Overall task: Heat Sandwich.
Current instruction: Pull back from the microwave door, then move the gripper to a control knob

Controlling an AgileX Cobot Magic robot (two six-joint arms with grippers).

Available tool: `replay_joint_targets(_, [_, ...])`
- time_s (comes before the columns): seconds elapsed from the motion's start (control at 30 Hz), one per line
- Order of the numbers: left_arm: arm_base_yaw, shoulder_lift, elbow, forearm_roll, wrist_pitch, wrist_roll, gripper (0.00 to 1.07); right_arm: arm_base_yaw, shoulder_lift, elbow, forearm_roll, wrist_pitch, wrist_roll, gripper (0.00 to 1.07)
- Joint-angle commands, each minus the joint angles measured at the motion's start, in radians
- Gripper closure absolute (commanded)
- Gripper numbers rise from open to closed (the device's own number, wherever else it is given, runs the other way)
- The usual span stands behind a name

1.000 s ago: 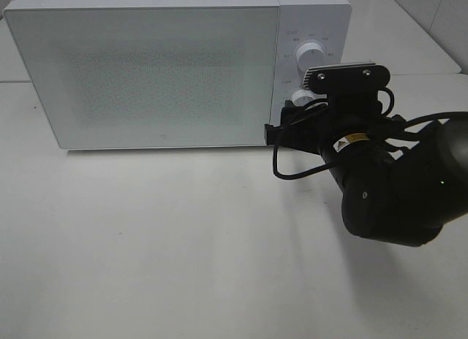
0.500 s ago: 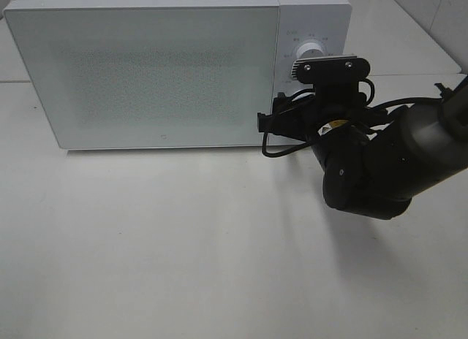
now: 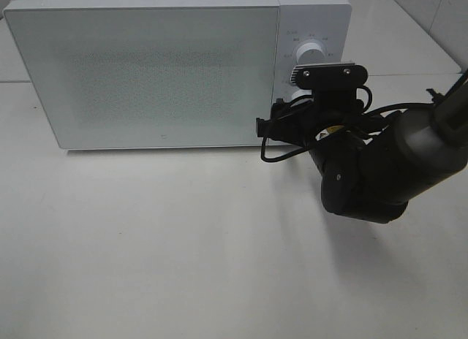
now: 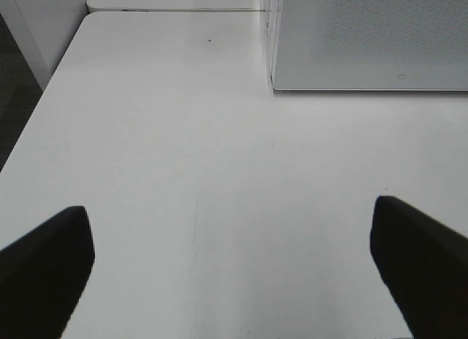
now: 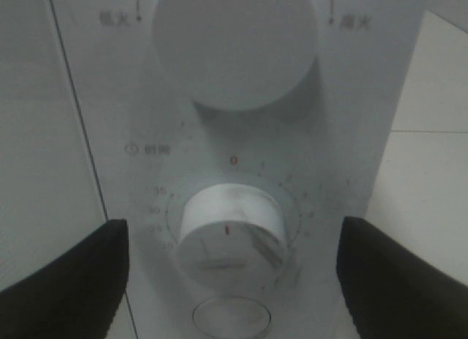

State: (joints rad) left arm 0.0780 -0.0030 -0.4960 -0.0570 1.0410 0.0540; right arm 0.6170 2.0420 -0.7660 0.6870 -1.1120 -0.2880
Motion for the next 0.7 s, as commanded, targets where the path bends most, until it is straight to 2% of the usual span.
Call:
replay_joint_targets(0.03, [-0.005, -0.027, 0.001, 0.002, -0.005, 0.0, 0.1, 0.0, 0.005, -0.007, -0.013, -0.004, 0.016, 0.32])
replay_joint_targets(0.47, [-0.005, -0.027, 0.001, 0.002, -0.005, 0.0, 0.1, -0.002, 0.017, -0.047, -0.008, -0.008, 0.003, 0.32])
replay_joint_targets(0.63, [-0.005, -0.027, 0.001, 0.002, -0.005, 0.0, 0.1, -0.002, 0.017, -0.047, -0.008, -0.003, 0.004, 0.36])
replay_joint_targets(0.7, [-0.005, -0.027, 0.001, 0.002, -0.005, 0.0, 0.1, -0.002, 0.017, -0.047, -0.003, 0.0, 0.004, 0.42])
